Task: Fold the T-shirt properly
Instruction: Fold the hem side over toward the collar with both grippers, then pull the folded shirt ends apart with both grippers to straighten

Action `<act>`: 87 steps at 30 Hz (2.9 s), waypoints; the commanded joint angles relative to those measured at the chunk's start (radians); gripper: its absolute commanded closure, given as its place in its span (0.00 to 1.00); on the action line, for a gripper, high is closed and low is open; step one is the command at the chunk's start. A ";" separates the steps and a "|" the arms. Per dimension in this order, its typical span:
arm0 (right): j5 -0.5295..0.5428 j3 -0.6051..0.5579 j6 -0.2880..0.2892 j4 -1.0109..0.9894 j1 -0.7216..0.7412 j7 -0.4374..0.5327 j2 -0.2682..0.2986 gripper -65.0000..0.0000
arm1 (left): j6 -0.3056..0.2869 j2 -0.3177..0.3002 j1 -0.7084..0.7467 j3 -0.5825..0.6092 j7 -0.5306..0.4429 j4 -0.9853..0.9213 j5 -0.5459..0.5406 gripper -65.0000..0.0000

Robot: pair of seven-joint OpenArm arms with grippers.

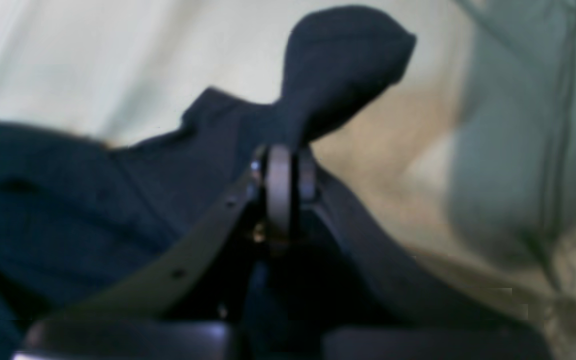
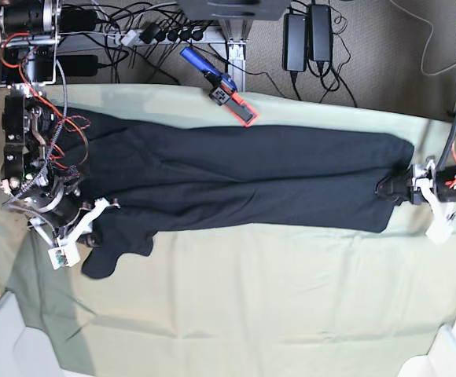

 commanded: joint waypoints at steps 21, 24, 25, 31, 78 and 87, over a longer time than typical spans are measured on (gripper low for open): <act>-0.120 0.008 0.047 0.361 -0.323 0.081 0.091 1.00 | -0.016 -0.071 -0.016 -0.008 0.093 0.137 -0.119 0.51; -0.120 0.008 0.046 0.396 -0.366 0.080 0.093 1.00 | -0.016 -0.072 -0.007 -0.008 0.117 0.137 -0.141 0.51; -0.120 0.008 0.046 0.404 -0.378 0.080 0.093 1.00 | -0.016 -0.072 -0.002 -0.008 0.130 0.137 -0.160 0.51; -0.087 0.008 0.046 0.407 -0.431 0.075 0.093 1.00 | -0.016 -0.071 0.029 -0.008 0.152 0.137 -0.207 0.51; 0.198 0.340 0.040 0.372 -0.415 -0.038 -0.071 1.00 | -0.016 -0.067 0.031 -0.008 -0.159 0.134 0.219 0.39; 0.199 0.340 0.040 0.372 -0.415 -0.037 -0.071 1.00 | -0.016 -0.001 0.078 -0.008 -0.101 0.134 0.136 0.39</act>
